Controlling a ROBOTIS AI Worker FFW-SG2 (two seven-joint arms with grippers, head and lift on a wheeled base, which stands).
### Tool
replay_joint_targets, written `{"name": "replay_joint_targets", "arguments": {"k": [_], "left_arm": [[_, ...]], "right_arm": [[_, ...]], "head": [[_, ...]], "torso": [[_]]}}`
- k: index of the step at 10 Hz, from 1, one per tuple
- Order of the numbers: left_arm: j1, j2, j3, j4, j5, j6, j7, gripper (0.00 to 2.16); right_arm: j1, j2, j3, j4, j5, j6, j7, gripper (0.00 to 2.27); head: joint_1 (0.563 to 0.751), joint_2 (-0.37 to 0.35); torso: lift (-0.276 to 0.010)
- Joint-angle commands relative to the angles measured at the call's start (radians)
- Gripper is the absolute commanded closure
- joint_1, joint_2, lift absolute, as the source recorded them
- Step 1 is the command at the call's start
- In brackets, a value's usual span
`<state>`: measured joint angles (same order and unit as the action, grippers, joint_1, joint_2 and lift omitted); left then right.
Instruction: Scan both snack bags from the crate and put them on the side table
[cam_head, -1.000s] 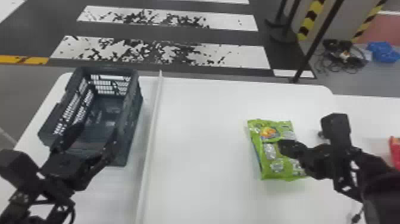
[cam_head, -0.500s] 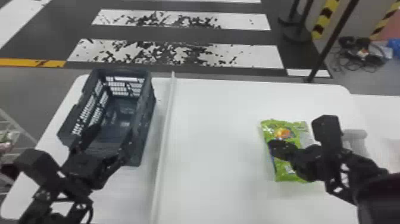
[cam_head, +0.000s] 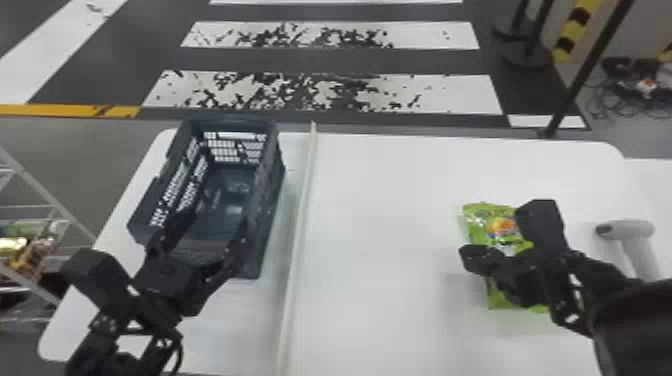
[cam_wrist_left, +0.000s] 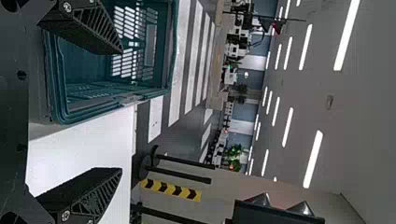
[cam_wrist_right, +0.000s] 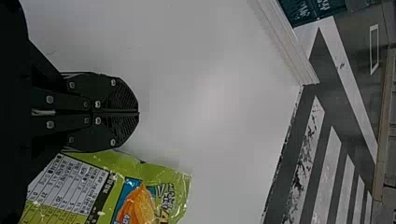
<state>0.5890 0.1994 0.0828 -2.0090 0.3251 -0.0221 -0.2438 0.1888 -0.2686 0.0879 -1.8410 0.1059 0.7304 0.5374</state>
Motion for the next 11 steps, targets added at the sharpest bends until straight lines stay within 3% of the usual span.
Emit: {"name": "replay_joint_targets", "arguments": {"k": [1, 4, 7, 10, 11], "left_arm": [[0.0, 0.002, 0.0, 0.0, 0.0, 0.0, 0.0, 0.1], [0.0, 0.002, 0.0, -0.002, 0.0, 0.003, 0.0, 0.1], [0.003, 0.002, 0.006, -0.002, 0.0, 0.003, -0.002, 0.1], [-0.005, 0.002, 0.002, 0.012, 0.002, 0.0, -0.003, 0.1], [-0.006, 0.0, 0.0, 0.013, 0.002, 0.0, -0.003, 0.1]], "right_arm": [[-0.006, -0.001, -0.008, 0.019, 0.012, -0.001, 0.001, 2.26], [0.018, -0.003, -0.034, -0.012, -0.012, -0.007, 0.0, 2.25], [0.092, 0.003, -0.183, -0.185, -0.086, 0.03, -0.068, 2.21], [0.092, 0.002, -0.37, -0.109, -0.111, 0.033, -0.106, 2.21], [0.092, 0.003, -0.413, -0.089, -0.112, 0.03, -0.108, 2.09]], "head": [[0.695, 0.055], [0.695, 0.033], [0.695, 0.032], [0.695, -0.08], [0.695, -0.136]], "torso": [[-0.087], [-0.087], [-0.087], [-0.087], [-0.087]]}}
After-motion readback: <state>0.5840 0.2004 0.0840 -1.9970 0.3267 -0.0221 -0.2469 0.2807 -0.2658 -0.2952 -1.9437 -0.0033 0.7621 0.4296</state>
